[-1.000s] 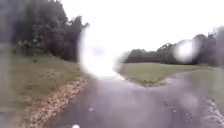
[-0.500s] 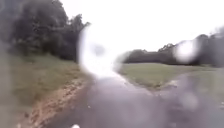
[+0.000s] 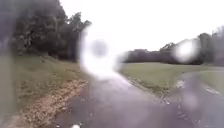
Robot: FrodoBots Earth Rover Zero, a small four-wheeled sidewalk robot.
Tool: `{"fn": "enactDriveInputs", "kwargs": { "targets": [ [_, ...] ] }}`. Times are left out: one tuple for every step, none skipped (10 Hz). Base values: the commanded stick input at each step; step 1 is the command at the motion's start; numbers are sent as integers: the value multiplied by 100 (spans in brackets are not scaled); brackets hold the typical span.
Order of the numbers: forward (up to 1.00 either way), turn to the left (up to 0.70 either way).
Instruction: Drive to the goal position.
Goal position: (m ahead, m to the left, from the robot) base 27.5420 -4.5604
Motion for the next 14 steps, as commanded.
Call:
{"fn": "enactDriveInputs", "kwargs": {
  "targets": [
    [85,0],
    [85,0],
    [85,0],
    [85,0],
    [85,0],
    [85,0],
    [85,0],
    [85,0],
    [85,0],
    [85,0],
    [85,0],
    [85,0],
    [85,0],
    [85,0]
  ]
}}
